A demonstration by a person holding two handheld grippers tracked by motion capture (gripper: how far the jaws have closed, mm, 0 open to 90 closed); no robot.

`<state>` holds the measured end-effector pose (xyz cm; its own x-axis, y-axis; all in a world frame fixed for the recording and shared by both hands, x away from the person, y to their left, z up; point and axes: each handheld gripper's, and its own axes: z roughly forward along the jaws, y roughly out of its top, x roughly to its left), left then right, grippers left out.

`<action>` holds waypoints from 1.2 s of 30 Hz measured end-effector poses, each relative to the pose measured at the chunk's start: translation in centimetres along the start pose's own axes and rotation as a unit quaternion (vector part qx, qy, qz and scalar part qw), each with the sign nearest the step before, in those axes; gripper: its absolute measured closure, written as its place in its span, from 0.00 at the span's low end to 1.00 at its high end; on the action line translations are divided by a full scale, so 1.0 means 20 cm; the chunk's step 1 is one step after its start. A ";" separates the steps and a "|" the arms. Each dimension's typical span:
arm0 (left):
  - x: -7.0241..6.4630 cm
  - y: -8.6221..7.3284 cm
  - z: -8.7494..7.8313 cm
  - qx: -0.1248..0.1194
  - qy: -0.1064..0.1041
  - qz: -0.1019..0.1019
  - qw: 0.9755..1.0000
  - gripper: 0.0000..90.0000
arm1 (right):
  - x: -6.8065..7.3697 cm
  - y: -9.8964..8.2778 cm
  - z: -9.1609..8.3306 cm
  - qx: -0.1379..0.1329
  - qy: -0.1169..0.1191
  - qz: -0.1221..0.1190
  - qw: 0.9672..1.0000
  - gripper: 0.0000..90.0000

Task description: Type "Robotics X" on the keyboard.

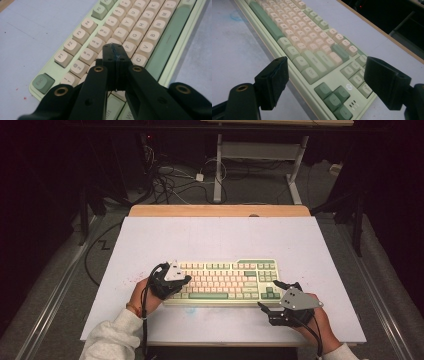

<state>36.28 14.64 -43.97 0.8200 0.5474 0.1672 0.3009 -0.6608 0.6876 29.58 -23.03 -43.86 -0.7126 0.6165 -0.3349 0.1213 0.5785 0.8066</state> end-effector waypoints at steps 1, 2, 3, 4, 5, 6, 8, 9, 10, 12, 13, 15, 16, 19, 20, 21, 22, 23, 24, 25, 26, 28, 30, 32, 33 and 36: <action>0.00 0.00 0.00 -0.001 0.001 0.000 1.000 0.97 | 0.00 0.00 0.00 0.000 0.000 0.000 1.000 0.23; 0.00 0.00 0.00 -0.004 0.002 0.000 1.000 0.97 | 0.00 0.00 0.00 0.000 0.000 0.002 1.000 0.23; 0.00 0.00 -0.01 -0.007 0.003 0.000 1.000 0.97 | 0.00 0.00 0.00 0.000 0.000 0.002 1.000 0.23; 0.00 0.00 -0.01 -0.007 0.003 0.001 1.000 0.97 | 0.00 0.00 0.00 -0.001 0.000 0.000 1.000 0.23; 0.00 0.00 -0.01 -0.008 0.005 0.003 1.000 0.97 | 0.00 0.00 0.00 -0.001 0.000 0.000 1.000 0.23; 0.00 0.00 -0.01 -0.009 0.007 0.004 1.000 0.97 | 0.00 0.00 0.00 -0.001 0.000 0.000 1.000 0.23; -0.01 0.00 -0.02 -0.018 0.016 0.005 1.000 0.97 | 0.00 0.00 0.00 -0.001 0.001 0.001 1.000 0.23; -0.01 0.00 -0.02 -0.023 0.018 0.004 1.000 0.97 | 0.00 0.00 0.00 -0.001 0.001 0.001 1.000 0.23; -0.01 0.00 -0.02 -0.027 0.020 0.004 0.999 0.97 | 0.00 0.00 0.00 -0.001 0.001 0.001 1.000 0.23; -0.01 0.00 -0.02 -0.030 0.024 0.005 0.999 0.97 | 0.00 0.00 0.00 -0.001 0.001 0.001 1.000 0.23; -0.01 0.00 -0.02 -0.032 0.024 0.006 0.999 0.97 | 0.00 0.00 0.00 -0.001 0.001 0.001 1.000 0.23; -0.01 0.00 -0.03 -0.035 0.024 0.007 0.999 0.96 | 0.00 0.00 0.00 -0.001 0.001 0.003 1.000 0.23; -0.01 0.00 -0.03 -0.037 0.025 0.007 0.999 0.96 | 0.00 0.00 0.00 -0.002 0.003 0.003 1.000 0.23; -0.02 0.00 -0.03 -0.036 0.025 0.009 0.999 0.93 | 0.00 0.00 0.00 -0.002 0.002 0.004 1.000 0.23; -0.02 0.00 -0.03 -0.036 0.026 0.010 0.999 0.93 | 0.00 0.00 0.00 -0.001 0.002 0.003 1.000 0.23; -0.02 0.01 -0.03 -0.037 0.026 0.010 0.999 0.93 | 0.00 0.00 0.00 -0.001 0.002 0.004 1.000 0.23; -0.02 0.01 -0.03 -0.038 0.026 0.010 0.999 0.93 | 0.00 0.00 0.00 -0.001 0.002 0.004 1.000 0.23; -0.02 0.01 -0.03 -0.039 0.026 0.010 0.999 0.93 | 0.00 0.00 0.00 -0.001 0.002 0.004 1.000 0.23; -0.02 0.01 -0.03 -0.039 0.027 0.010 0.999 0.92 | 0.00 0.00 0.00 0.000 0.002 0.003 1.000 0.23; -0.02 0.01 -0.03 -0.040 0.029 0.010 0.999 0.89 | 0.00 0.00 0.00 -0.001 0.002 0.004 1.000 0.23; -0.02 0.01 -0.04 -0.041 0.030 0.011 0.999 0.88 | 0.00 0.00 0.00 0.000 0.002 0.003 1.000 0.23; -0.02 0.01 -0.04 -0.041 0.034 0.012 0.999 0.85 | -0.01 0.00 0.00 -0.001 0.002 0.004 1.000 0.23; -0.02 0.01 -0.05 -0.045 0.032 0.009 0.998 0.76 | -0.01 0.00 0.00 -0.001 0.002 0.004 1.000 0.23; -0.01 0.01 -0.06 -0.056 0.039 0.007 0.998 0.68 | -0.01 0.00 0.00 -0.001 0.002 0.003 1.000 0.23; -0.01 0.01 -0.06 -0.057 0.040 0.005 0.998 0.65 | -0.01 0.00 0.00 -0.001 0.002 0.004 1.000 0.23; -0.01 0.01 -0.06 -0.058 0.049 0.000 0.997 0.50 | -0.01 0.00 0.00 -0.002 0.003 0.004 1.000 0.23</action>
<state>35.57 15.11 -43.01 0.7673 0.5980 0.2317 0.2373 -0.6004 0.7637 29.67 -23.13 -43.83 -0.7158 0.6178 -0.3255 0.1238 0.5711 0.8115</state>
